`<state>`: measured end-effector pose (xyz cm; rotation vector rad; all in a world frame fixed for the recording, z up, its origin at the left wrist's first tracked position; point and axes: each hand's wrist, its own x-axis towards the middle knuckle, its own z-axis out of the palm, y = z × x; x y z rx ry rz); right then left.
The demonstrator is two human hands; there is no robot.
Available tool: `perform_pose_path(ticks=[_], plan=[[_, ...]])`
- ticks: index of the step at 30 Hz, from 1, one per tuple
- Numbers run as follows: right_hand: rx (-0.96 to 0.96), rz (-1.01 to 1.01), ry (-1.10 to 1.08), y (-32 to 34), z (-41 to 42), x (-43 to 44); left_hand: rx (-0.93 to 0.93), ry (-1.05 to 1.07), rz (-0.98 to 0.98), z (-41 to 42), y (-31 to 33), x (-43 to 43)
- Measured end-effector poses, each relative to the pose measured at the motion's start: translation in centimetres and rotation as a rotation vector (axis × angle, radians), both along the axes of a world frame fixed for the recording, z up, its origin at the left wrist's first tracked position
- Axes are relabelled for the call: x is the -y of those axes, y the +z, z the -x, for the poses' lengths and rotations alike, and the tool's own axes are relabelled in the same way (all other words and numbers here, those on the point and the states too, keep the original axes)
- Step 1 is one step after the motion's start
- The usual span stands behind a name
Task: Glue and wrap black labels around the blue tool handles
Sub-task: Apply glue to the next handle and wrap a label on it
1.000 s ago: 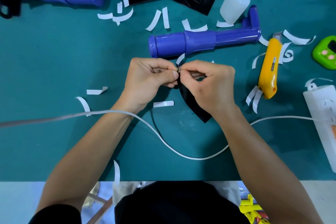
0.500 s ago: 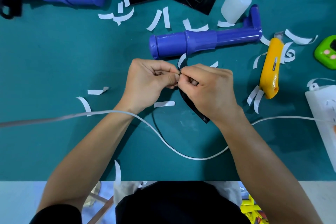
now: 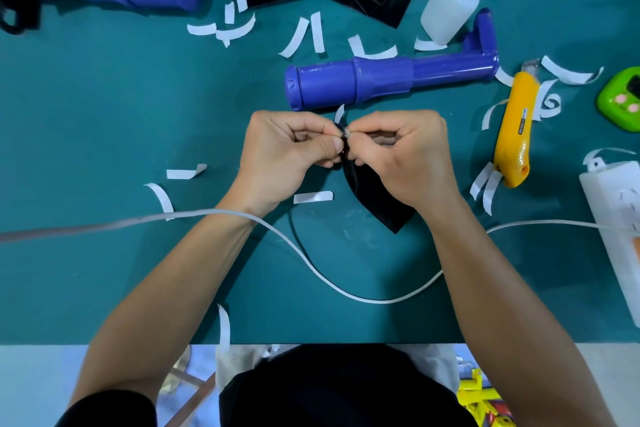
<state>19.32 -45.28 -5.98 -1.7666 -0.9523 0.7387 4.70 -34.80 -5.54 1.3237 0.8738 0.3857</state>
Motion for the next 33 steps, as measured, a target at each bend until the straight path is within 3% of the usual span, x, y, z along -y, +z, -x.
perform_pose_path(ticks=[4,20,31,33], plan=[[-0.121,0.028,0.055,0.2,-0.6,0.1,-0.006,-0.005,-0.016,0.1,0.0,-0.1],[-0.138,-0.012,-0.073,0.6,-0.2,-0.1,0.036,-0.015,0.004,0.0,0.4,0.3],[-0.621,-0.286,-0.323,2.8,-5.7,2.0,-0.126,0.03,0.01,0.3,-0.3,-1.5],[-0.631,-0.291,-0.32,2.8,-7.2,2.7,-0.158,0.029,-0.016,0.4,-0.6,-1.5]])
